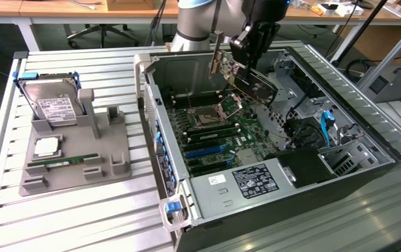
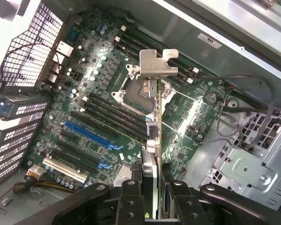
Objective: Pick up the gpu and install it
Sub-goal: 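Insert the gpu into the slot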
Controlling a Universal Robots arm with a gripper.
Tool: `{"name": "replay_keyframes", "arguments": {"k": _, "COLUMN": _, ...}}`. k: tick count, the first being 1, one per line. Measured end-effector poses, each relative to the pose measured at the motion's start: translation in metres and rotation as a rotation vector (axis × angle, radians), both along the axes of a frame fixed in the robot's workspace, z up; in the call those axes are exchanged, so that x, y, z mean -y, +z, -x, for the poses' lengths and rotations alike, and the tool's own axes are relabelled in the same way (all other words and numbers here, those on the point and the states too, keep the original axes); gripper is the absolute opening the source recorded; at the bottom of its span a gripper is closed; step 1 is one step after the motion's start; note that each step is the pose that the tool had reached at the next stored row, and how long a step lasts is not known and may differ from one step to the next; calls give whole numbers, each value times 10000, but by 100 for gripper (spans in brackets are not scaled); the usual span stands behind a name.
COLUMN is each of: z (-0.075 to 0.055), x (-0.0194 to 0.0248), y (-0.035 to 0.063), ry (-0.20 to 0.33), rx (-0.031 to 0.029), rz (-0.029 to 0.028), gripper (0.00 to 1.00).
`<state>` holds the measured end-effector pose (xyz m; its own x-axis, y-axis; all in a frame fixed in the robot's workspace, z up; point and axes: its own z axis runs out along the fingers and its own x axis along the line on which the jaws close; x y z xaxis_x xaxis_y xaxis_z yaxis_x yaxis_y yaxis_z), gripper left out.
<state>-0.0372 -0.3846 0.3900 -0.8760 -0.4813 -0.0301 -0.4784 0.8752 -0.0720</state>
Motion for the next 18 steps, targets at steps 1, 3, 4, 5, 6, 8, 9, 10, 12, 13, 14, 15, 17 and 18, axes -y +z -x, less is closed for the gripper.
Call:
{"name": "replay_keyframes", "arguments": {"k": 1, "z": 0, "x": 0, "y": 0, "ry": 21, "rx": 0, "rz": 0, "gripper": 27}}
{"name": "replay_keyframes", "arguments": {"k": 3, "z": 0, "x": 0, "y": 0, "ry": 65, "rx": 0, "rz": 0, "gripper": 27}}
{"name": "replay_keyframes", "arguments": {"k": 4, "z": 0, "x": 0, "y": 0, "ry": 85, "rx": 0, "rz": 1, "gripper": 27}}
{"name": "replay_keyframes", "arguments": {"k": 5, "z": 0, "x": 0, "y": 0, "ry": 105, "rx": 0, "rz": 1, "gripper": 27}}
{"name": "replay_keyframes", "arguments": {"k": 6, "z": 0, "x": 0, "y": 0, "ry": 130, "rx": 0, "rz": 1, "gripper": 27}}
{"name": "replay_keyframes", "arguments": {"k": 8, "z": 0, "x": 0, "y": 0, "ry": 179, "rx": 0, "rz": 2, "gripper": 27}}
{"name": "replay_keyframes", "arguments": {"k": 9, "z": 0, "x": 0, "y": 0, "ry": 202, "rx": 0, "rz": 2, "gripper": 27}}
{"name": "replay_keyframes", "arguments": {"k": 10, "z": 0, "x": 0, "y": 0, "ry": 231, "rx": 0, "rz": 3, "gripper": 27}}
{"name": "replay_keyframes", "arguments": {"k": 12, "z": 0, "x": 0, "y": 0, "ry": 278, "rx": 0, "rz": 5, "gripper": 27}}
{"name": "replay_keyframes", "arguments": {"k": 13, "z": 0, "x": 0, "y": 0, "ry": 304, "rx": 0, "rz": 6, "gripper": 27}}
{"name": "replay_keyframes", "arguments": {"k": 14, "z": 0, "x": 0, "y": 0, "ry": 333, "rx": 0, "rz": 7, "gripper": 27}}
{"name": "replay_keyframes", "arguments": {"k": 15, "z": 0, "x": 0, "y": 0, "ry": 358, "rx": 0, "rz": 9, "gripper": 27}}
{"name": "replay_keyframes", "arguments": {"k": 17, "z": 0, "x": 0, "y": 0, "ry": 408, "rx": 0, "rz": 13, "gripper": 27}}
{"name": "replay_keyframes", "arguments": {"k": 18, "z": 0, "x": 0, "y": 0, "ry": 431, "rx": 0, "rz": 15, "gripper": 27}}
